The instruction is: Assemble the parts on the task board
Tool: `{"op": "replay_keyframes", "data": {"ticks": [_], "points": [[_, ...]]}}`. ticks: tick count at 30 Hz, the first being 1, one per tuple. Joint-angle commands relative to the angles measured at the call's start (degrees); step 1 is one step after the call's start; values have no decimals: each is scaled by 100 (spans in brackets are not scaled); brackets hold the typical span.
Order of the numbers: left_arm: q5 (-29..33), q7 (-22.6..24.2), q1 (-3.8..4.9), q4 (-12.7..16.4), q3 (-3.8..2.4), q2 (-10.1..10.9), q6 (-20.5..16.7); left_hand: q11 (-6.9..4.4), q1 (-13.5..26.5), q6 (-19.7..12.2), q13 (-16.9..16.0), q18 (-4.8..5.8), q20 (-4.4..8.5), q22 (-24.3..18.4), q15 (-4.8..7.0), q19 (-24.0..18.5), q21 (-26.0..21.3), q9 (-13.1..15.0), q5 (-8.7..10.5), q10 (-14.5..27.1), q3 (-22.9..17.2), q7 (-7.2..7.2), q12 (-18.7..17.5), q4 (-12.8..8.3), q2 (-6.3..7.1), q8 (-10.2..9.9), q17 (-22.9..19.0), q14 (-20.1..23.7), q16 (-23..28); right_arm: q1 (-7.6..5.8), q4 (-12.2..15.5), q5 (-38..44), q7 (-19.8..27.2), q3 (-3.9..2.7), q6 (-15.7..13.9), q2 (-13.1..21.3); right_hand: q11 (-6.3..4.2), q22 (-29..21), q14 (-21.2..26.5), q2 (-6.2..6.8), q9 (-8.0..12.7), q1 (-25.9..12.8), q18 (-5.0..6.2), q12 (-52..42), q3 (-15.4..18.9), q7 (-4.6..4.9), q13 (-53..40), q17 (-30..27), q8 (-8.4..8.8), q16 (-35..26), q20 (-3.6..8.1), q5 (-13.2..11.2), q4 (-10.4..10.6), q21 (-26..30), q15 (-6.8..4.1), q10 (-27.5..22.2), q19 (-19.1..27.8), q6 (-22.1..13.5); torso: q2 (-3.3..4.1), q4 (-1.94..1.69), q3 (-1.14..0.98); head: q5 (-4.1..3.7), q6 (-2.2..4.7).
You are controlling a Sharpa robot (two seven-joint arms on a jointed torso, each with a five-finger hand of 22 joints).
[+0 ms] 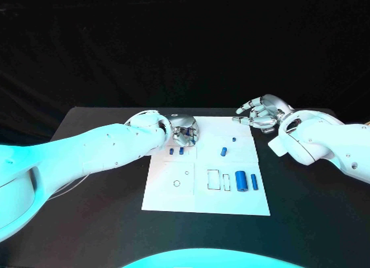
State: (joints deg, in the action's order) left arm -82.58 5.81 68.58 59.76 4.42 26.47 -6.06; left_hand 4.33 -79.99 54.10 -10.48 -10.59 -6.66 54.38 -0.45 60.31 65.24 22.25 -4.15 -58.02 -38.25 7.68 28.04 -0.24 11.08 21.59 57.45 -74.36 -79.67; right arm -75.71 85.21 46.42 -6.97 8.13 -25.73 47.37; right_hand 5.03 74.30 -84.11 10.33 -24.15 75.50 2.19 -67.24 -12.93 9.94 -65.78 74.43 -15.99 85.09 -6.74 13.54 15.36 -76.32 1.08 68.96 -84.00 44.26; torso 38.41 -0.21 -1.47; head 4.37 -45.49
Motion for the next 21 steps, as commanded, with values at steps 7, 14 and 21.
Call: {"op": "replay_keyframes", "data": {"ticks": [7,14,21], "points": [[255,13,-1,140,-53,193,-127,-45,51,271,1,219,18,163,21,151,124,84,6,-247,35,-5,-45,-37,-141,-36,138,-96,-151,5,-3,11,7,-1,21,-3,-19,654,-312,-23,15,57,109,13,-136,-18,12,570,-139,-91,58,100,89,80,-76,-131,1,-19,-2,-1,-2,0,19],[508,-24,0,464,-169,535,-115,-40,54,271,3,218,18,158,18,151,122,84,3,-251,36,-1,-62,-40,-137,-46,127,-96,-149,6,0,11,4,-1,21,16,-19,654,-312,-23,15,57,109,13,-136,-18,12,570,-139,-91,58,100,89,80,-76,-131,1,-19,-9,-12,-1,-17,32],[768,-81,1,796,-325,918,-103,-33,62,270,6,221,17,166,13,160,127,84,1,-255,38,4,-85,-41,-131,-61,141,-108,-155,7,3,12,3,-1,22,36,-19,654,-312,-23,15,57,109,13,-136,-18,12,570,-139,-91,58,100,89,80,-76,-131,1,-19,-6,-21,4,-18,52]]}}
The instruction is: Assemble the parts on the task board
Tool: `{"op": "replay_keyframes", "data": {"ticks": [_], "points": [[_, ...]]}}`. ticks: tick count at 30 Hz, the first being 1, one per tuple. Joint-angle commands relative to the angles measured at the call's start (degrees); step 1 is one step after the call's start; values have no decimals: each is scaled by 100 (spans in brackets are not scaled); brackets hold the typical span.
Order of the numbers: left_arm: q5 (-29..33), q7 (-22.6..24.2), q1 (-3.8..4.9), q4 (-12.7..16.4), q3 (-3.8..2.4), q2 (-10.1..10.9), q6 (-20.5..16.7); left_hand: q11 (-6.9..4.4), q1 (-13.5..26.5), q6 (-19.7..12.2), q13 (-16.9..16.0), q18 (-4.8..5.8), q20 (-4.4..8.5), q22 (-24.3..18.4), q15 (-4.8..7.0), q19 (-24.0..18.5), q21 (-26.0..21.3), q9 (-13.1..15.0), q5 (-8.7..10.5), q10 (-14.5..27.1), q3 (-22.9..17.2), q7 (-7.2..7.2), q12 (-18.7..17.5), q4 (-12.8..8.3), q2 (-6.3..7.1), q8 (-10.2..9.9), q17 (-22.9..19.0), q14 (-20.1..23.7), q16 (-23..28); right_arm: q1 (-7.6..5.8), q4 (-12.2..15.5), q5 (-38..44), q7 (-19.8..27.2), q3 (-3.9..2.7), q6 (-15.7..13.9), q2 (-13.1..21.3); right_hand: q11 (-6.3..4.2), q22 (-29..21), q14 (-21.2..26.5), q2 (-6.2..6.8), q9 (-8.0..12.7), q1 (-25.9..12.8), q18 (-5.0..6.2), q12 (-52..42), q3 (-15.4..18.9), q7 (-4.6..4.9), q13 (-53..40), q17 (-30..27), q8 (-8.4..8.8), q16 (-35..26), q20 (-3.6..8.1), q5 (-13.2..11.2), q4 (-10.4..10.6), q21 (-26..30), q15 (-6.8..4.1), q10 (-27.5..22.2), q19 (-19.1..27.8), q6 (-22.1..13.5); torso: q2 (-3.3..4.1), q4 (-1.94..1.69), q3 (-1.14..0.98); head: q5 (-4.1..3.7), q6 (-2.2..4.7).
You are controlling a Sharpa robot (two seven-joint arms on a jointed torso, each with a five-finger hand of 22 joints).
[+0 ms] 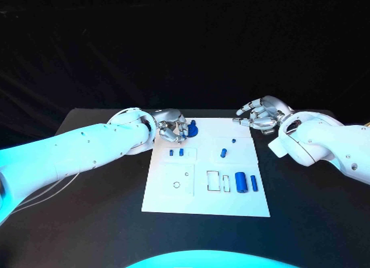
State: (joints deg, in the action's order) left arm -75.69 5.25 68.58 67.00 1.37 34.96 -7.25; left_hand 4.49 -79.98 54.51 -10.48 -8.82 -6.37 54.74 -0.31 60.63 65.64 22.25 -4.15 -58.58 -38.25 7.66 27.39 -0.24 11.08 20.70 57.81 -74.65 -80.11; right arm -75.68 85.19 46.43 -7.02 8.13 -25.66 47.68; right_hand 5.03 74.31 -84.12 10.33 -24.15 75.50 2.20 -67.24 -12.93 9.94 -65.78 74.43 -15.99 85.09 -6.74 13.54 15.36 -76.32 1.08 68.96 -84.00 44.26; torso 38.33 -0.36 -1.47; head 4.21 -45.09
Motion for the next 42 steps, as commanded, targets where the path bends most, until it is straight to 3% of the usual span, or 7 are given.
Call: {"op": "replay_keyframes", "data": {"ticks": [1,13,25,42], "points": [[102,-38,2,87,-33,113,28,-49,62,228,5,44,-13,131,-1,128,88,85,1,-198,38,6,-21,-41,-131,28,105,-78,-110,5,4,11,6,-1,16,7,-19,653,-312,-23,15,57,109,13,-136,-18,12,570,-139,-91,58,100,89,80,-76,-131,1,-19,0,-6,4,4,10],[169,-90,-5,-107,-58,133,248,-48,64,231,5,43,-13,127,-3,126,85,85,1,-202,39,7,-28,-41,-130,24,100,-78,-109,13,-2,13,4,-1,25,4,-19,653,-312,-23,15,57,109,13,-136,-18,12,570,-139,-91,58,100,89,80,-76,-131,1,-19,11,14,7,46,7],[156,-94,-40,-326,-28,-7,360,-46,67,231,6,41,-15,116,-5,118,77,86,3,-203,41,8,-39,-42,-127,17,95,-77,-108,19,-5,19,0,-1,26,-3,-19,653,-312,-23,15,57,109,13,-136,-18,12,570,-139,-91,58,100,89,80,-76,-131,1,-19,10,14,6,55,-8],[158,-78,-78,-402,8,-100,460,-44,68,231,7,43,-17,120,-7,122,79,86,6,-205,41,10,-57,-44,-127,6,94,-77,-109,22,-4,22,-1,-1,27,-7,-19,653,-312,-23,15,57,109,13,-136,-18,12,570,-139,-91,58,100,89,80,-76,-131,1,-19,8,16,-3,49,-24]]}}
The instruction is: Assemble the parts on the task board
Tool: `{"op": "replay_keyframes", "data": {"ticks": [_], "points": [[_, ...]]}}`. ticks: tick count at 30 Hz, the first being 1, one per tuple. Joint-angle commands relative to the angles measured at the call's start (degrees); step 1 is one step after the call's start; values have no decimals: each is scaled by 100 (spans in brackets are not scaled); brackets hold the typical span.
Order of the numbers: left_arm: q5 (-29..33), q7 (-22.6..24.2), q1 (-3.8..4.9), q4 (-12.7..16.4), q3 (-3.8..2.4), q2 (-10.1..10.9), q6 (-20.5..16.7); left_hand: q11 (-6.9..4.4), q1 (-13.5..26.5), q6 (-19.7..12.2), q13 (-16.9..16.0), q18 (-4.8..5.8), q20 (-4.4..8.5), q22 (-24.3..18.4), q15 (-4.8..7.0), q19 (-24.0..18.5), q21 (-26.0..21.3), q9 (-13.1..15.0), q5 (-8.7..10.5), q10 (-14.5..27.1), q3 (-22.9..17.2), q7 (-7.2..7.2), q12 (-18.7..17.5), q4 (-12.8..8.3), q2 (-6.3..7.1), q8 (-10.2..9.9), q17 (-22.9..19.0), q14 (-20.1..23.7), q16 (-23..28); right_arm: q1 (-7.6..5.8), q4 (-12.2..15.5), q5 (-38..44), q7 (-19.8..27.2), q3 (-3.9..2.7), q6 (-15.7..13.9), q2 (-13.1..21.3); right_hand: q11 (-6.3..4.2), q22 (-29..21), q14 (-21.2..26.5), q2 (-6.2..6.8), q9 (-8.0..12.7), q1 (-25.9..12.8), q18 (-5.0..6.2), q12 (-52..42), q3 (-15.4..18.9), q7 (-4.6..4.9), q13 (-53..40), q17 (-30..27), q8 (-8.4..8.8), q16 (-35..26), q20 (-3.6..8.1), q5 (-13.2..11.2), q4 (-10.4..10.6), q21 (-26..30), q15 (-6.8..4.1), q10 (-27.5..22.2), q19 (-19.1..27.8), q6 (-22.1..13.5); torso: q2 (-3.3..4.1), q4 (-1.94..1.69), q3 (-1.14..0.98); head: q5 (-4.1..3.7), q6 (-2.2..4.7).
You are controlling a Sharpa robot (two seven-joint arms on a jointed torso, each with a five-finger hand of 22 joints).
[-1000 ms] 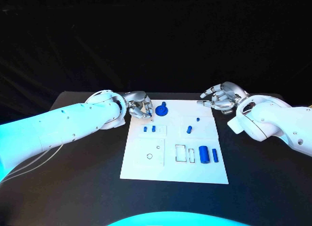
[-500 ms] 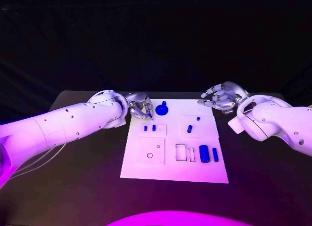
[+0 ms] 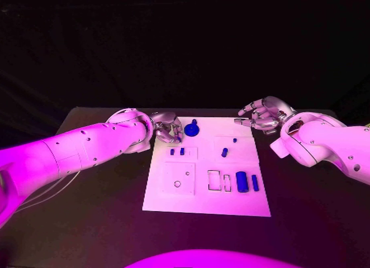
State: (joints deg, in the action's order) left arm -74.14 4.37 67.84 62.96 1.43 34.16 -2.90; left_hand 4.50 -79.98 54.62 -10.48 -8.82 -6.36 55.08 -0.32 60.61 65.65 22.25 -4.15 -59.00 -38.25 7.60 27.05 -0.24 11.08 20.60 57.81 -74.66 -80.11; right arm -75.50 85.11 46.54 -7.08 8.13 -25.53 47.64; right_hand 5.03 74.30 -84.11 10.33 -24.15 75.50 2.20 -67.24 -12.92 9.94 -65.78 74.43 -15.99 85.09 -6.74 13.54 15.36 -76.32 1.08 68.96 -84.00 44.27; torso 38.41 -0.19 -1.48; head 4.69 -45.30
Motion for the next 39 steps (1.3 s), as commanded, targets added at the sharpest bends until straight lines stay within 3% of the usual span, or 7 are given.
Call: {"op": "replay_keyframes", "data": {"ticks": [1,25,39], "points": [[3,9,-5,1,3,-22,30,-44,68,221,7,43,-17,86,-7,124,78,86,6,-164,41,16,-22,-44,-127,17,93,-76,-109,5,5,12,5,-1,14,-3,-19,654,-312,-23,15,57,109,13,-136,-18,12,570,-139,-90,58,100,89,80,-76,-132,1,-19,0,-1,-1,1,-4],[-53,-26,-6,-19,27,-60,142,-49,74,251,-8,48,-22,108,-6,144,90,99,24,-212,69,13,-56,-58,-118,-6,122,-97,-123,5,0,15,5,-1,18,-3,-27,642,-316,-14,21,27,110,19,-157,-26,38,565,-175,-102,67,104,88,101,-84,-108,-4,-24,0,-5,2,-8,-22],[9,-16,-6,-33,28,-57,151,18,184,55,-34,34,-61,25,-63,72,2,60,15,-133,146,68,-232,-13,-44,-247,50,-48,-117,9,-10,15,6,-1,22,-5,-27,642,-316,-14,21,27,110,19,-157,-26,38,565,-175,-102,67,104,88,101,-84,-108,-4,-24,-2,-3,0,-9,-25]]}}
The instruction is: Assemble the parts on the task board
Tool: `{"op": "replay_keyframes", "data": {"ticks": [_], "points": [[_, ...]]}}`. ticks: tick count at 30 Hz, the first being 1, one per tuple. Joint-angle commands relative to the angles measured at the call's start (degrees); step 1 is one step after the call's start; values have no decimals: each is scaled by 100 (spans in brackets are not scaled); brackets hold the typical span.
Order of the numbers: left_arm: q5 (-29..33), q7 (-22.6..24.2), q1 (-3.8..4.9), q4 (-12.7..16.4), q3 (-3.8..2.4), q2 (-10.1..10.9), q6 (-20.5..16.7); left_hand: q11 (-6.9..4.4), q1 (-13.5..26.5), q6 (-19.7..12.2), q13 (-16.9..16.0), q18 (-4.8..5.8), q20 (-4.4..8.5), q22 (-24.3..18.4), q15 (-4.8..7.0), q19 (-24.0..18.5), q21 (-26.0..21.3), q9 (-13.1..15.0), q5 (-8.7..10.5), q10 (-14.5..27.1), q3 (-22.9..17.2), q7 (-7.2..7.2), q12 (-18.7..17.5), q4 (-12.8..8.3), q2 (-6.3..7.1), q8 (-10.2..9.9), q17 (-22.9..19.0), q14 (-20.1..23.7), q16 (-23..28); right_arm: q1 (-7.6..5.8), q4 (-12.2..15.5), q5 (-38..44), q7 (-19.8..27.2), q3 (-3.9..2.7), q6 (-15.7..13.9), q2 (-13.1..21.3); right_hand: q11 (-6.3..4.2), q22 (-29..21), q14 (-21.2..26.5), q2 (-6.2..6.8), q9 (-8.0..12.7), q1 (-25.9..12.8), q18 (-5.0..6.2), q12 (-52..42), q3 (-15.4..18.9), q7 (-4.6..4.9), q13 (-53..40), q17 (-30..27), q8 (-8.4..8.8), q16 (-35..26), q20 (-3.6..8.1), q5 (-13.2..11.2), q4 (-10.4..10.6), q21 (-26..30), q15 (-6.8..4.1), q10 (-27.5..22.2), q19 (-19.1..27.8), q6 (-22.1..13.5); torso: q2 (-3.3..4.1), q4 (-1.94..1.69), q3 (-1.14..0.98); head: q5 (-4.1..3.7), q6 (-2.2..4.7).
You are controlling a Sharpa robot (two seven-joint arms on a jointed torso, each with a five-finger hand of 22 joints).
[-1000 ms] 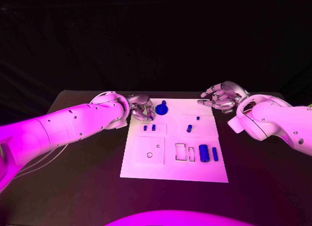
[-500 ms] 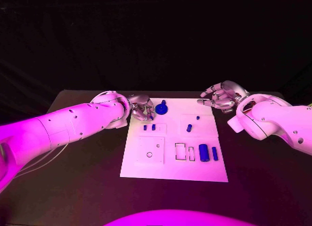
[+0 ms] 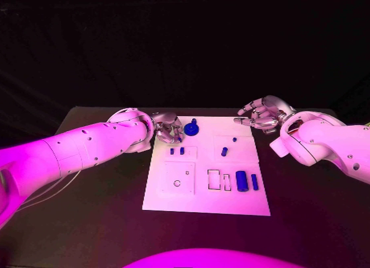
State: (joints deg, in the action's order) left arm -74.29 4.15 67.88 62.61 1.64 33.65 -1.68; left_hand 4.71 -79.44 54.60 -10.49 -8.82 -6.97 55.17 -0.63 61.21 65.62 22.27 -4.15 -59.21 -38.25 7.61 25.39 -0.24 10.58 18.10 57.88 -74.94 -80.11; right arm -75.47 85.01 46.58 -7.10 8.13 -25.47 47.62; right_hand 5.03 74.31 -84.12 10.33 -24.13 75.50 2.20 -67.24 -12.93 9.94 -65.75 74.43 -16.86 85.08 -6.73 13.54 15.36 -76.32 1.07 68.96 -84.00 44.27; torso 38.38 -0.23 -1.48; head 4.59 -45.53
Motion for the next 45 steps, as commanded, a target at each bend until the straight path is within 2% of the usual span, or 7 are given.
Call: {"op": "replay_keyframes", "data": {"ticks": [1,8,18,45], "points": [[35,5,-10,1,7,-6,32,2,145,42,-35,34,-6,13,-36,11,1,55,13,-106,150,71,-79,-4,15,-16,46,-20,-119,6,-1,10,8,-1,17,-4,-26,642,-316,-14,20,27,110,19,-157,-25,34,565,-88,-102,67,104,88,100,-84,-109,-5,-24,2,1,0,1,-1],[65,7,-10,0,7,1,6,25,193,-77,-57,24,-29,-31,-59,-19,-46,30,3,-97,150,101,-139,25,62,-147,-3,13,-113,10,-5,10,10,-1,17,-5,-26,642,-316,-14,20,27,110,19,-157,-25,34,565,-88,-102,67,104,88,100,-84,-109,-5,-24,3,3,0,1,-3],[86,4,-10,-5,7,11,-12,35,212,-164,-77,21,-43,-46,-69,-25,-66,12,-6,-112,144,122,-165,37,93,-234,-34,32,-108,14,-9,9,11,-1,10,-5,-27,633,-314,-8,23,18,112,31,-161,-26,52,552,-95,-112,69,102,87,115,-85,-116,-3,-32,2,-1,0,-4,-15],[133,-12,-12,-3,7,32,27,16,281,-539,-149,18,-37,-61,-59,-6,-103,-74,-12,-149,129,137,-267,93,212,-556,-71,49,-120,26,-19,4,25,-1,-10,-9,-27,629,-316,-6,24,14,114,33,-162,-26,55,558,-97,-110,69,102,89,122,-85,-116,-1,-35,-1,4,-3,-2,-40]]}}
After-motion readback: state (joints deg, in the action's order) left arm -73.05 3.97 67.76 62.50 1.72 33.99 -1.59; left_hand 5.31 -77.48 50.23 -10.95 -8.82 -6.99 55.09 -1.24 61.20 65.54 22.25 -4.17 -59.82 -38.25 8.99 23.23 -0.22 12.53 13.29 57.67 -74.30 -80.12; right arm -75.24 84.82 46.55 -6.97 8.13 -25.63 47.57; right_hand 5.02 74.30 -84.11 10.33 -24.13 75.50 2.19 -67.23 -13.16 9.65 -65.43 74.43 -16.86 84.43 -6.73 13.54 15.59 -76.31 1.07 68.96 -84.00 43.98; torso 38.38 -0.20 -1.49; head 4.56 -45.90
